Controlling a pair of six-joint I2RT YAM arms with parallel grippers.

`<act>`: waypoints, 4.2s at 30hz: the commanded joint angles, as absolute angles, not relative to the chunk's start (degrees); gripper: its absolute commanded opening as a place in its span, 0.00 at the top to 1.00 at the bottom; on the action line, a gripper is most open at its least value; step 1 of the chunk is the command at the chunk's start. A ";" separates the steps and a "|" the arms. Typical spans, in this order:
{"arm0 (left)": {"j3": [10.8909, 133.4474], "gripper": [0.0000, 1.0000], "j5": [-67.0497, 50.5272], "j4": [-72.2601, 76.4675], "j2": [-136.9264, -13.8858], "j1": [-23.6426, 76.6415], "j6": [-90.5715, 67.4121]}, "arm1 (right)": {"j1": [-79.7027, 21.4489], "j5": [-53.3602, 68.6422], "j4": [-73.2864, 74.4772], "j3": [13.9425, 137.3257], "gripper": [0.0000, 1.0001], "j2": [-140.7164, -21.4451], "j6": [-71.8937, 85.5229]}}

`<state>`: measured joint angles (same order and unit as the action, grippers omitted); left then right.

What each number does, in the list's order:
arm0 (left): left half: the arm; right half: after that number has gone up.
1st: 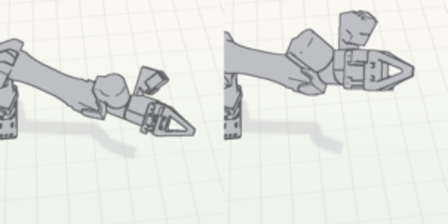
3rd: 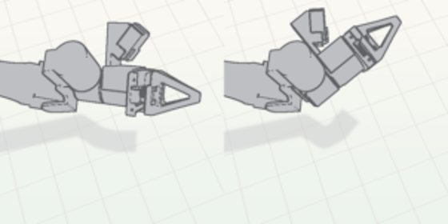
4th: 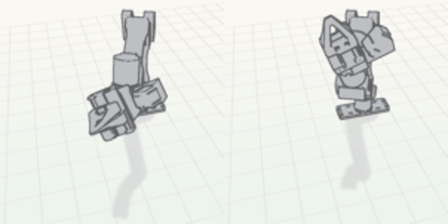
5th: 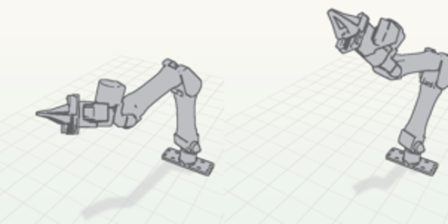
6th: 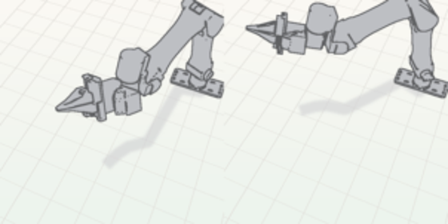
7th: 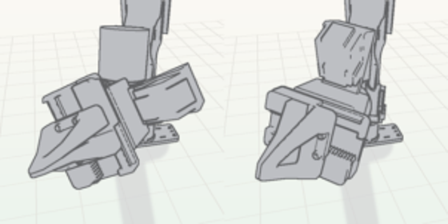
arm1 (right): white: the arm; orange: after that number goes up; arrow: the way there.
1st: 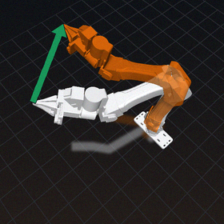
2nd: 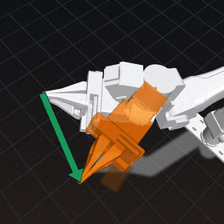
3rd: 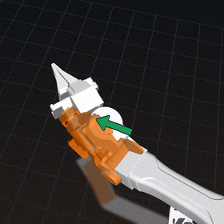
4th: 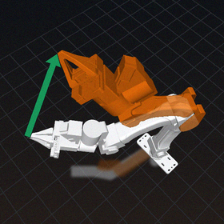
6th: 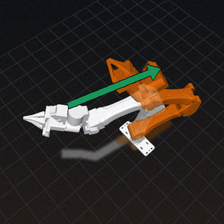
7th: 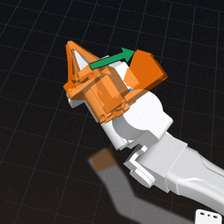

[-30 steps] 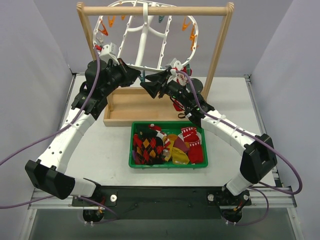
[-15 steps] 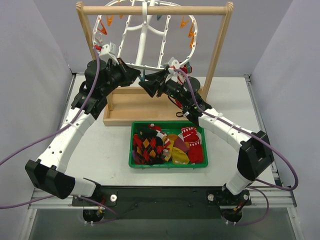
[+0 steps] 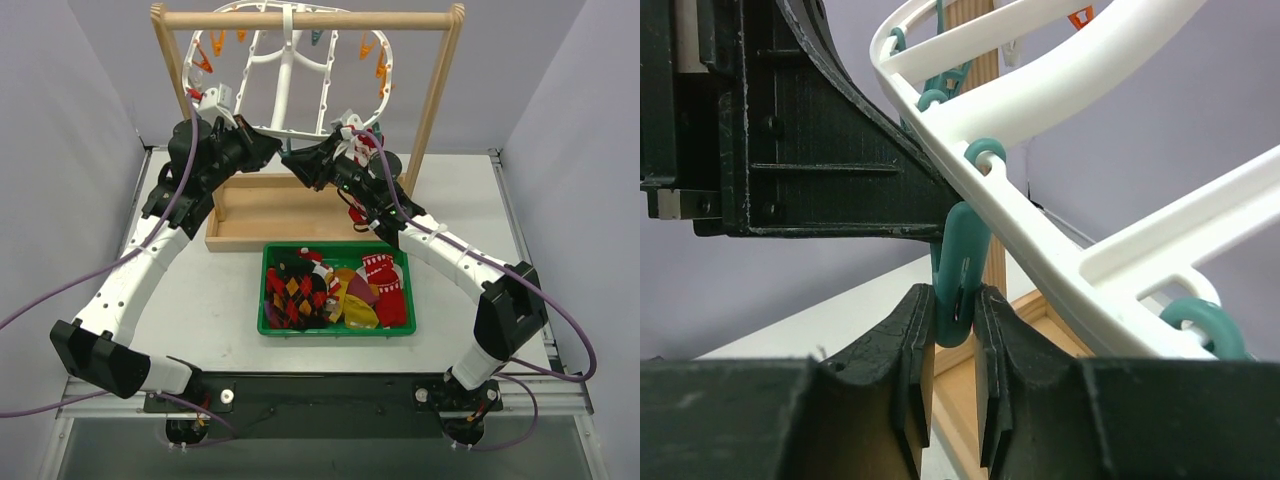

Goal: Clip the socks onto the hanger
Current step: Open the clamp at the hanger.

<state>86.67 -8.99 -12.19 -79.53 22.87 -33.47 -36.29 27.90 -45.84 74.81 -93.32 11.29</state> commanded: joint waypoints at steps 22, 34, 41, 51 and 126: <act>79.01 0.23 -28.57 2.12 -71.54 22.59 -30.77 | -39.02 20.57 -49.22 75.76 1.00 -87.63 5.45; 79.54 0.23 -22.06 -2.55 -70.14 22.50 -20.40 | -39.90 19.95 -49.48 76.46 1.00 -85.96 4.48; 81.04 0.23 -21.71 -2.38 -69.96 22.50 -21.61 | -41.13 19.69 -49.57 76.73 1.00 -85.78 2.20; 81.83 0.15 -22.59 4.74 -72.42 21.80 -28.47 | -42.80 19.34 -48.78 77.17 1.00 -85.69 -2.02; 86.13 1.00 -21.53 4.84 -73.92 20.48 -32.70 | -43.33 16.17 -42.82 60.58 0.56 -71.82 -9.75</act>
